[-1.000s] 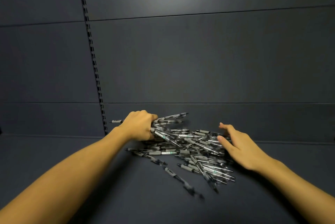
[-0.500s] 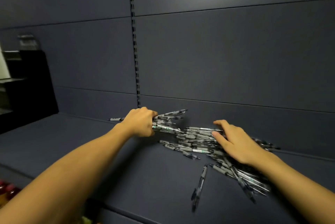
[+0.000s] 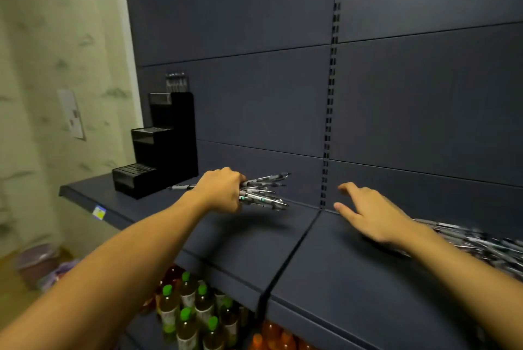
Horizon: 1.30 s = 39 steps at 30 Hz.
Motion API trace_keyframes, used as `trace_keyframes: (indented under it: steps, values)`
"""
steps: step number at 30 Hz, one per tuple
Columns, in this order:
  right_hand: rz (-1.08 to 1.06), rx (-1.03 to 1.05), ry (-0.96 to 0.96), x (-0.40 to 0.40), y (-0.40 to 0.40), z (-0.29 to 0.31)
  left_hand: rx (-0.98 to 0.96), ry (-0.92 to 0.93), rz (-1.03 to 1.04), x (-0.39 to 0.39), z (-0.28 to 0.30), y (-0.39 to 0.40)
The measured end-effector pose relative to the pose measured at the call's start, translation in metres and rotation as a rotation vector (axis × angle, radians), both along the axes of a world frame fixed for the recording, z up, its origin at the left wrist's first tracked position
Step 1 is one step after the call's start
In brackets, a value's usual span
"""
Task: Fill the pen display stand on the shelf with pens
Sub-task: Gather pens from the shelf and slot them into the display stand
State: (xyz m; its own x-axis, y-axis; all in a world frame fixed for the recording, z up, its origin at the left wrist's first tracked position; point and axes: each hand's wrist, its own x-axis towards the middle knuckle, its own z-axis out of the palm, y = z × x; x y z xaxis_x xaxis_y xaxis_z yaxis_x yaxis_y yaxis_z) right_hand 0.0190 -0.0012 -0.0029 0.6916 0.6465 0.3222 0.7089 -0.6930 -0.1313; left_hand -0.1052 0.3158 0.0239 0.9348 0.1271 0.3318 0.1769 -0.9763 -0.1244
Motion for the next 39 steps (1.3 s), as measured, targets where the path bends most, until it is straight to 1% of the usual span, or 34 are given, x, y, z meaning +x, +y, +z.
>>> trace_keyframes:
  steps: [4,9,16,20,27,33,39]
  values:
    - [0.043,0.013,-0.028,-0.020,0.072,0.011,0.020,-0.004,0.062,-0.041,0.009,0.063]
    - [0.090,0.031,-0.041,-0.046,0.150,0.016,-0.001,0.000,0.117,-0.087,0.013,0.133]
    - [0.157,-0.065,-0.072,-0.063,0.240,0.017,0.005,0.022,0.174,-0.121,0.014,0.208]
    - [0.189,-0.074,-0.079,-0.061,0.289,0.019,-0.002,-0.006,0.206,-0.124,0.010,0.249]
    - [0.245,-0.060,-0.097,-0.042,0.378,0.017,0.002,0.013,0.177,-0.111,0.011,0.322]
    - [0.258,-0.084,-0.140,-0.020,0.445,0.032,-0.025,0.025,0.168,-0.092,0.021,0.382]
    - [0.235,-0.089,-0.137,-0.011,0.486,0.042,-0.071,0.005,0.101,-0.077,0.025,0.428]
